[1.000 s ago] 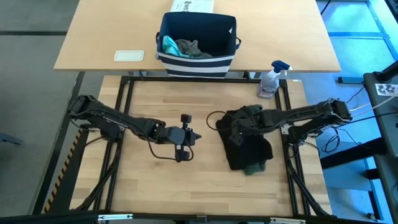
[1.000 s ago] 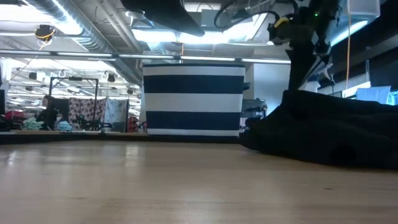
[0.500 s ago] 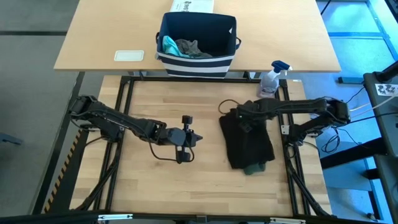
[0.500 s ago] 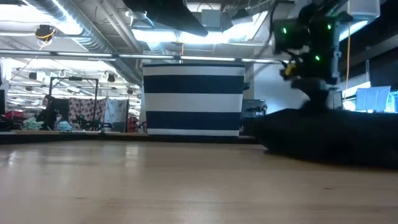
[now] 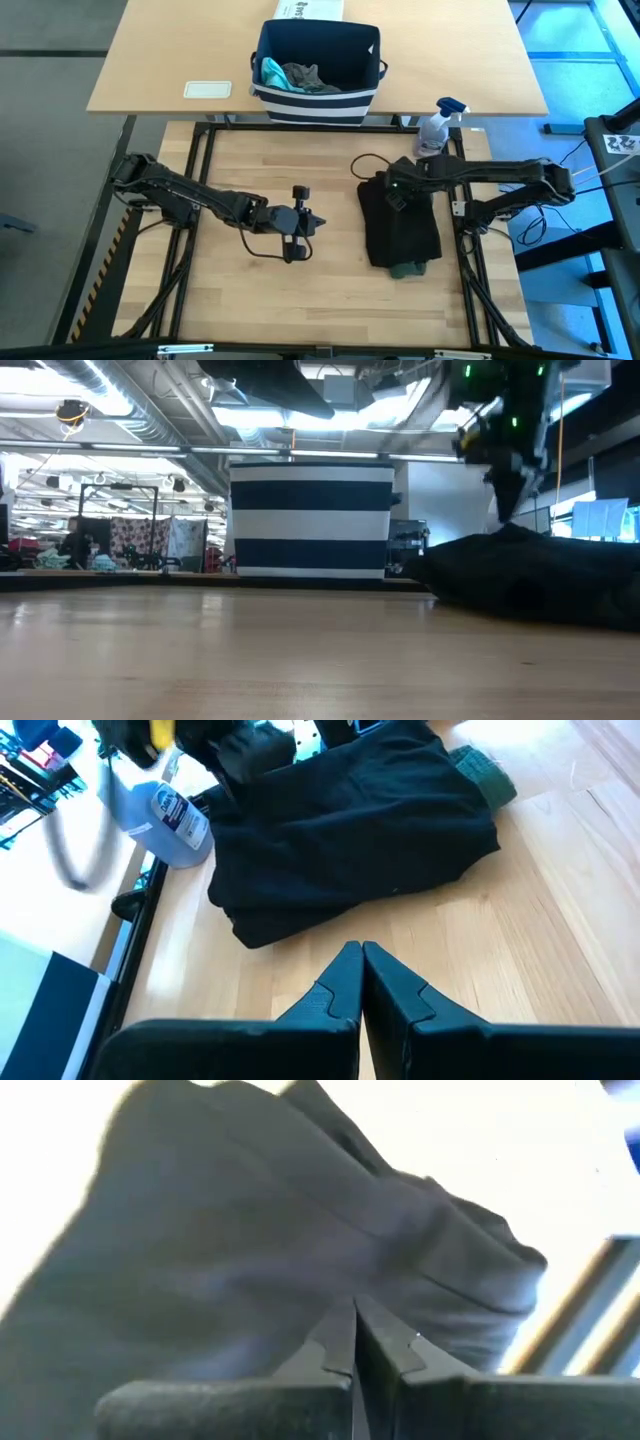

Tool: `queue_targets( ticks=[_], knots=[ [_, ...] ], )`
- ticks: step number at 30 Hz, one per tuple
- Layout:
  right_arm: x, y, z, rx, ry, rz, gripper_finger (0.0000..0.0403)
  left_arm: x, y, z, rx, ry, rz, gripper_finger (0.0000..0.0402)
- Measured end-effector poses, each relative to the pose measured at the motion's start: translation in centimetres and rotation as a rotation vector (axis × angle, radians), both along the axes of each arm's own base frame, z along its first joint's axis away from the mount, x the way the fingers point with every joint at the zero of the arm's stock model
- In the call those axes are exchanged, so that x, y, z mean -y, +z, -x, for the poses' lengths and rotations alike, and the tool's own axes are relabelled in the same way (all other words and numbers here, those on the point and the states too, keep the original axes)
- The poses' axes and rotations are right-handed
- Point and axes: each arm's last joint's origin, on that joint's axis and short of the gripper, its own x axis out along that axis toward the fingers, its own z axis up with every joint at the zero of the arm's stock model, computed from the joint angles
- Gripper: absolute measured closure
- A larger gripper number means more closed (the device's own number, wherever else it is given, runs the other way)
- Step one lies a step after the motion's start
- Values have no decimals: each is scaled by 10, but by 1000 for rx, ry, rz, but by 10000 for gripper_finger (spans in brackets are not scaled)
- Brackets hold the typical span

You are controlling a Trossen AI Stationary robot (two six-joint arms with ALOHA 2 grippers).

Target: Fold Laundry from Bin

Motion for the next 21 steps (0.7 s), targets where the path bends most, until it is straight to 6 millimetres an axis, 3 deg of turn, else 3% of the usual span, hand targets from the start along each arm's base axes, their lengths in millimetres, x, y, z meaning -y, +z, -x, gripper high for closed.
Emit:
queue_targets(
  ticks=[3, 7, 13, 21],
  knots=[
    [-12, 9, -6, 84, 82, 0, 400, 3, 0, 0, 6, -7, 0, 401],
    [-25, 4, -16, 115, 162, -30, 400, 8, 4, 1, 33, -18, -28, 401],
    [-27, -30, -29, 101, 172, -71, 400, 8, 7, -1, 63, -18, -48, 401],
    [-25, -67, -21, -58, 107, -127, 400, 7, 7, 0, 57, -14, -44, 401]
  ],
)
